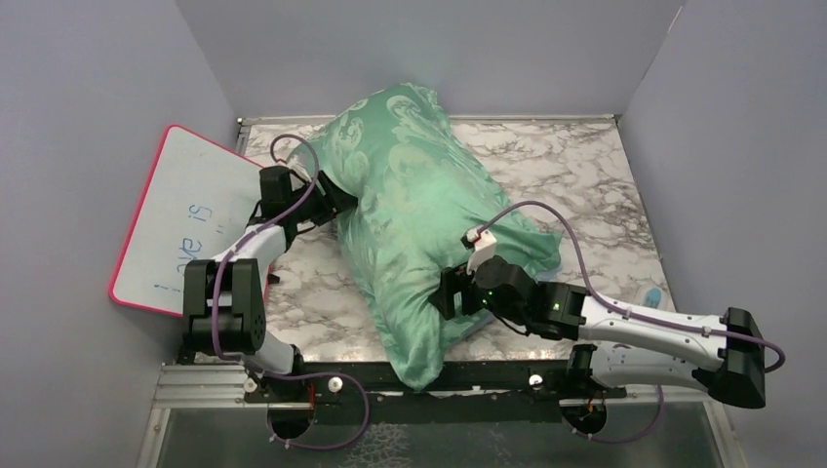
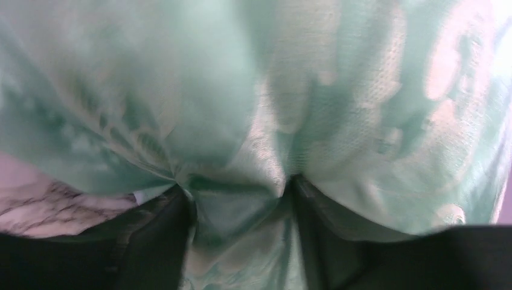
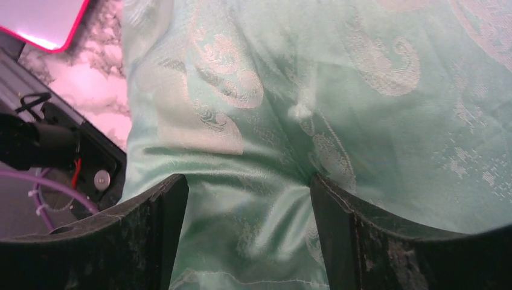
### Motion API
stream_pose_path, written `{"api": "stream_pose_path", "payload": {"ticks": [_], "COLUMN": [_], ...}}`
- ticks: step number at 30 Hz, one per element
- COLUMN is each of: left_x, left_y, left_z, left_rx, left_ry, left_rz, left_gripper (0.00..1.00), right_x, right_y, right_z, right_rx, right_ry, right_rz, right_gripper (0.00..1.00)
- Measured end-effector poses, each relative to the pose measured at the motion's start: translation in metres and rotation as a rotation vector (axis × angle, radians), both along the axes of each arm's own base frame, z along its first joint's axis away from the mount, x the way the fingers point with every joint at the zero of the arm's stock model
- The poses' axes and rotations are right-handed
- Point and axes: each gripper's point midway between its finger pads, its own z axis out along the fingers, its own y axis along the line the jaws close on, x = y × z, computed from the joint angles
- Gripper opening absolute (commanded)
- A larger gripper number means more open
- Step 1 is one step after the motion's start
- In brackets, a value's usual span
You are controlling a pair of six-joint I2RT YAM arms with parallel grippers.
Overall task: Remove the pillowcase from the pillow
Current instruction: Move the pillow to the center of the board.
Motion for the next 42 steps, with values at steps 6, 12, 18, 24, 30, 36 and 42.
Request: {"api": "stream_pose_path", "payload": {"ticks": [6, 12, 18, 24, 30, 36, 42], "left_x": [-0.005, -0.048, -0.103, -0.148, -0.159, -0.127, -0.09], "left_y": [-0.049, -0.1, -0.135, -0.139, -0.1, -0.057, -0.022], "left_z": [0.016, 0.03, 0.037, 0.036, 0.055, 0.11, 0.118], "left_rx": [-0.026, -0.029, -0.054, -0.033, 0.096, 0.316, 0.447], "left_ry": [-0.091, -0.124, -0.122, -0.097, -0.146, -0.261, -0.228], "left_rz": [-0.137, -0.238, -0.298, -0.315, -0.191, -0.011, 0.119], "left_gripper": [0.08, 0.0, 0.0, 0.63, 0.99, 0.99, 0.99], "right_x": [-0.008, -0.009, 0.016, 0.037, 0.029, 0.025, 0.023], "right_y": [-0.01, -0.014, 0.003, -0.03, -0.051, -0.05, -0.046], "right_z": [0.03, 0.077, 0.088, 0.029, -0.016, -0.033, -0.029], "right_rx": [-0.037, -0.03, -0.157, -0.354, -0.342, -0.271, -0.227], "right_ry": [-0.058, -0.182, -0.22, -0.16, -0.072, -0.011, -0.006], "right_rz": [0.087, 0.182, 0.154, -0.073, -0.195, -0.262, -0.247], "right_gripper": [0.83, 0.81, 0.82, 0.84, 0.83, 0.83, 0.81]}}
